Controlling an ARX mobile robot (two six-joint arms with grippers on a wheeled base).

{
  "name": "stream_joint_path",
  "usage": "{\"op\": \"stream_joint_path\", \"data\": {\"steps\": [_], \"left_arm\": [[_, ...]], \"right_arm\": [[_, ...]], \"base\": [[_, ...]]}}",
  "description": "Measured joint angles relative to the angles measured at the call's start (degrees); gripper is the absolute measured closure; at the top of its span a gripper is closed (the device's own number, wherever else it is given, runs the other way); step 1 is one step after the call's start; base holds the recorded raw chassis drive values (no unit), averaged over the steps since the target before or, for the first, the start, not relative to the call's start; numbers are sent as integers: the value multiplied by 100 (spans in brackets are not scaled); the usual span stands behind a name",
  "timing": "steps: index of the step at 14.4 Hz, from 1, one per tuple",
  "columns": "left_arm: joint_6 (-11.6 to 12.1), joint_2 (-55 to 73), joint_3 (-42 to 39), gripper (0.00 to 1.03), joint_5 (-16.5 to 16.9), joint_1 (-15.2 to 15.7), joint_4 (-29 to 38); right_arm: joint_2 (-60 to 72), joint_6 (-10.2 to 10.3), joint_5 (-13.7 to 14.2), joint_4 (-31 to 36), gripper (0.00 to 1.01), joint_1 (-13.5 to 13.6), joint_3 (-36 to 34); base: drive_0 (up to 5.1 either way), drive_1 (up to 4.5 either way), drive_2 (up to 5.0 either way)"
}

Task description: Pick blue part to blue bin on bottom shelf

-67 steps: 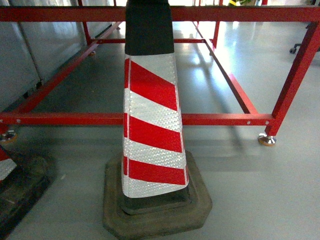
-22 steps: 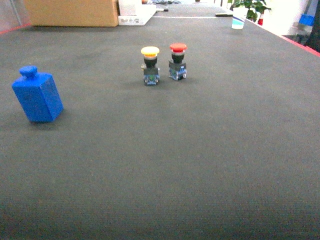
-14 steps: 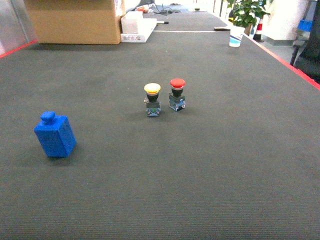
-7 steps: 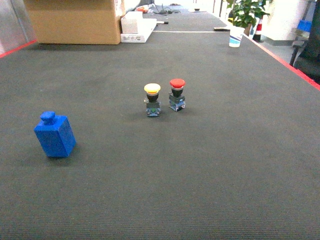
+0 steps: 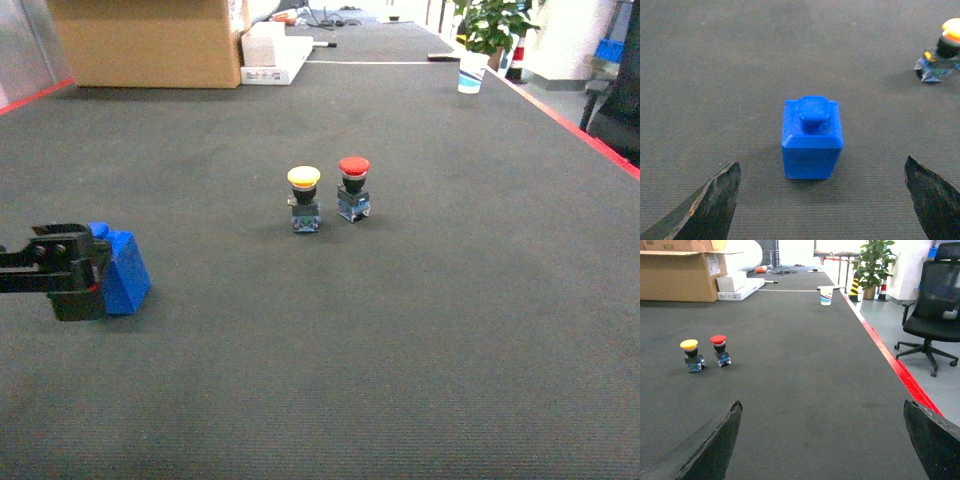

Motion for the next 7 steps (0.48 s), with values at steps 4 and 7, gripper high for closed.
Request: {"op": "stream_joint_path", "data": {"steps": [4,7], "left_arm": [[-142,1298,1130,5,94,275,-66],[-153,1862,1451,5,146,249,-264]], "right_arm": [[0,0,-2,0,3,0,0],[0,0,0,0,3,0,0]], "base": [[0,0,0],[0,0,0]]}}
